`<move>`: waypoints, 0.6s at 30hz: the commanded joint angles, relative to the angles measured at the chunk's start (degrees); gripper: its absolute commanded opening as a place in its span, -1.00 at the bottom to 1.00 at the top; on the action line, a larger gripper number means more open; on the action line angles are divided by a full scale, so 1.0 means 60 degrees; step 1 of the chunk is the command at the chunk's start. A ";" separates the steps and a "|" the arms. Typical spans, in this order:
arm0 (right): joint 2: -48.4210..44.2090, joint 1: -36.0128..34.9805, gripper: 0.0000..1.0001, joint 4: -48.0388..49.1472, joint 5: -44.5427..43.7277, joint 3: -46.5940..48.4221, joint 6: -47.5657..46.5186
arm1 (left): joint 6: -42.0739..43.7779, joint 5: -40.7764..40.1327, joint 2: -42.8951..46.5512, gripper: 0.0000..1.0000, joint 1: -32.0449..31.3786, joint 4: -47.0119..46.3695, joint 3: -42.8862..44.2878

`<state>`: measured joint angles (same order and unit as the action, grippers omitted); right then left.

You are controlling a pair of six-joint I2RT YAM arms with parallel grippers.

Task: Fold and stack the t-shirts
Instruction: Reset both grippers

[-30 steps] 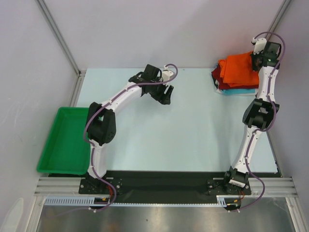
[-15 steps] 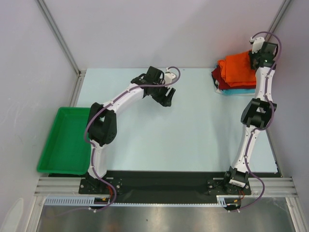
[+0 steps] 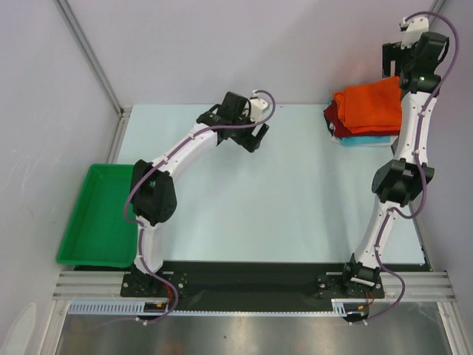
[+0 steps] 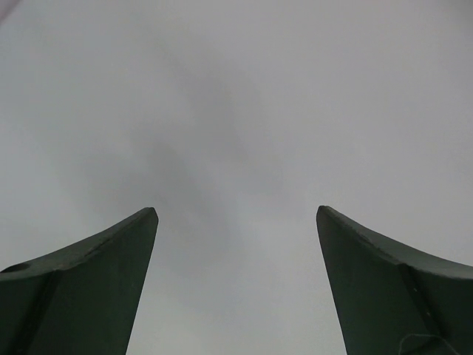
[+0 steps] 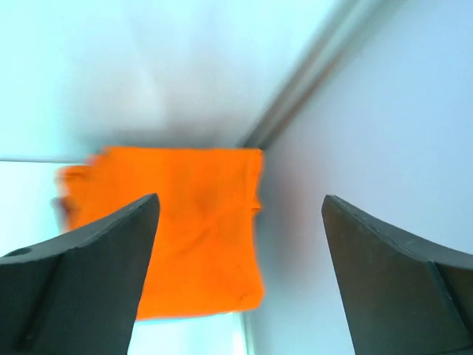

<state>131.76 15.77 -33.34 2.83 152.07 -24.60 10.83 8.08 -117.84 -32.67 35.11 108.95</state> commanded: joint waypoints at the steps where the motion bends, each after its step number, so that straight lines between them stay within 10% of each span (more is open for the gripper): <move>1: -0.1773 -0.0474 0.97 -0.0170 0.0993 -0.1259 0.0917 | 0.0596 -0.1199 0.0817 0.91 0.0039 -0.0388 0.0738; 11: -0.4204 -0.0796 1.00 0.0471 0.4083 -0.7188 0.5151 | -0.1671 -0.2268 0.0963 1.00 0.1428 -0.1134 0.0697; 18: -0.4880 -0.2421 0.99 0.2054 0.0883 -0.9391 0.5448 | -0.2537 -0.2737 0.1754 1.00 0.2309 -0.3330 -0.0989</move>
<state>107.98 6.72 -29.21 17.54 98.54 4.86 -0.03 -5.56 -112.95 -20.14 24.25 106.10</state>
